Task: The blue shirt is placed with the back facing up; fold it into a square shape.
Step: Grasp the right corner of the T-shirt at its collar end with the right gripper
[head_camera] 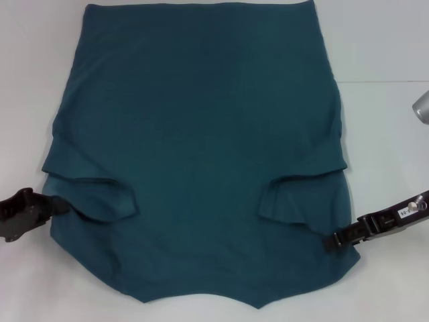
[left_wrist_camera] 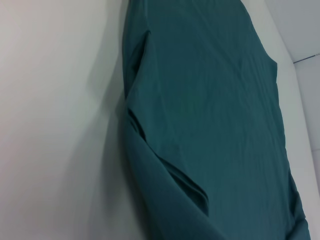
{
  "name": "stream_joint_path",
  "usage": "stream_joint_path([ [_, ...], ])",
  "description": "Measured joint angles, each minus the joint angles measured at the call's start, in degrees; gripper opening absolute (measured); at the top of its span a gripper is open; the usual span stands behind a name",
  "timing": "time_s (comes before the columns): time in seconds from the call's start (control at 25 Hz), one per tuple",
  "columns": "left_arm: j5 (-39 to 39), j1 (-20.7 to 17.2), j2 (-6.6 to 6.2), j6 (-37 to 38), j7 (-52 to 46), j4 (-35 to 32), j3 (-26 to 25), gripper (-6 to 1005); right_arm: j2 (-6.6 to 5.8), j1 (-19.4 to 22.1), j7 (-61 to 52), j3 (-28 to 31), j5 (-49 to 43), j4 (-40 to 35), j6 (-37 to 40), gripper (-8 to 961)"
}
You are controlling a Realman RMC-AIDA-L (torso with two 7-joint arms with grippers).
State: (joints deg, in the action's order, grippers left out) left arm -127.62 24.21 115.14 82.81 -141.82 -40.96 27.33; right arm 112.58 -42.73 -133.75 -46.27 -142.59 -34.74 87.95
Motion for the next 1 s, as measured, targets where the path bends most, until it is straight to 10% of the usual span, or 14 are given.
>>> stream_joint_path([
  [0.56, 0.0, 0.0, 0.0, 0.0, 0.1, 0.0, 0.0, 15, 0.13, 0.1, -1.4, -0.3, -1.8, 0.0, -0.4, 504],
  [1.0, 0.0, 0.0, 0.0, 0.0, 0.1, 0.0, 0.0, 15, 0.0, 0.4, -1.5, -0.3, -1.8, -0.1, -0.5, 31],
])
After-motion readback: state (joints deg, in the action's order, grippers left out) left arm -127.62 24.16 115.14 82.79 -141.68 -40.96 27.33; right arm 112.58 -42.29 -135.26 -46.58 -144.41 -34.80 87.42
